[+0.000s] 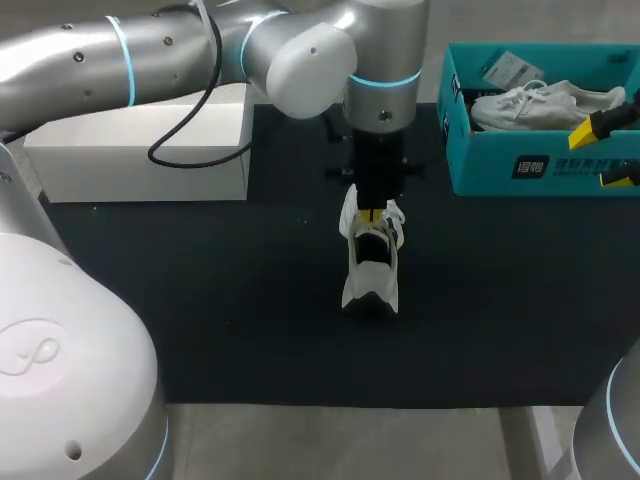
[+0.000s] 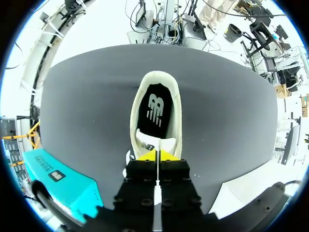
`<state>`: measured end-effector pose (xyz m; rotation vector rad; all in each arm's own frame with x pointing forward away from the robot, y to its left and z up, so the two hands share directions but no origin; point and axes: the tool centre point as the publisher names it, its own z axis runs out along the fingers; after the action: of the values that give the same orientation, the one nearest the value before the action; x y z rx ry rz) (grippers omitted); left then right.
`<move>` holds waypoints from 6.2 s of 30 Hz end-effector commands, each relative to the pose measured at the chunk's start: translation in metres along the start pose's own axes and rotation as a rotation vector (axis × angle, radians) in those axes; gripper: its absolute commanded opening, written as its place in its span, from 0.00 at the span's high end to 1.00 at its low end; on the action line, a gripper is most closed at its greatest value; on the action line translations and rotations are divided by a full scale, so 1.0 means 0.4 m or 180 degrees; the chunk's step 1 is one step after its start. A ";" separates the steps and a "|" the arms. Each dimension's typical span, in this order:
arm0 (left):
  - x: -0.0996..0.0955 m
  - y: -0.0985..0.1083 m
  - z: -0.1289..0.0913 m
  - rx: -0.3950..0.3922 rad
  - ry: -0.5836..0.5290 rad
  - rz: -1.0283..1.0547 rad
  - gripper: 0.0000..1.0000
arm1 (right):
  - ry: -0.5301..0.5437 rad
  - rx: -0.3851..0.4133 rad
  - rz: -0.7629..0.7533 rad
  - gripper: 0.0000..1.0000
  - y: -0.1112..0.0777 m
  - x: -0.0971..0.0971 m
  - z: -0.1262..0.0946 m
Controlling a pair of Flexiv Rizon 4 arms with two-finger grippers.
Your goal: Take the shoe out of the shoebox, open the shoe tongue, remove and reinsert the insole, then place the shoe into the shoebox
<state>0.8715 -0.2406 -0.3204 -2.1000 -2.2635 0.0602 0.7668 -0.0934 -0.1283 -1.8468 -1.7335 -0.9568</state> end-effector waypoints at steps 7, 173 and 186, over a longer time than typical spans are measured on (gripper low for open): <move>-0.030 -0.033 -0.003 0.0159 0.0032 0.0215 1.00 | -0.0011 -0.0003 0.0006 0.00 -0.001 0.000 0.001; 0.018 -0.238 0.227 -0.0346 0.0030 -0.4394 0.18 | -0.0011 -0.0003 0.0006 0.00 -0.001 0.000 0.001; 0.025 -0.250 0.229 -0.0302 0.0027 -0.4330 0.69 | -0.0011 -0.0003 0.0006 0.00 -0.001 0.000 0.001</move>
<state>0.7636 -0.2383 -0.4028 -0.2091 -3.1211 -0.1288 0.7668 -0.0935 -0.1282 -1.8470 -1.7334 -0.9568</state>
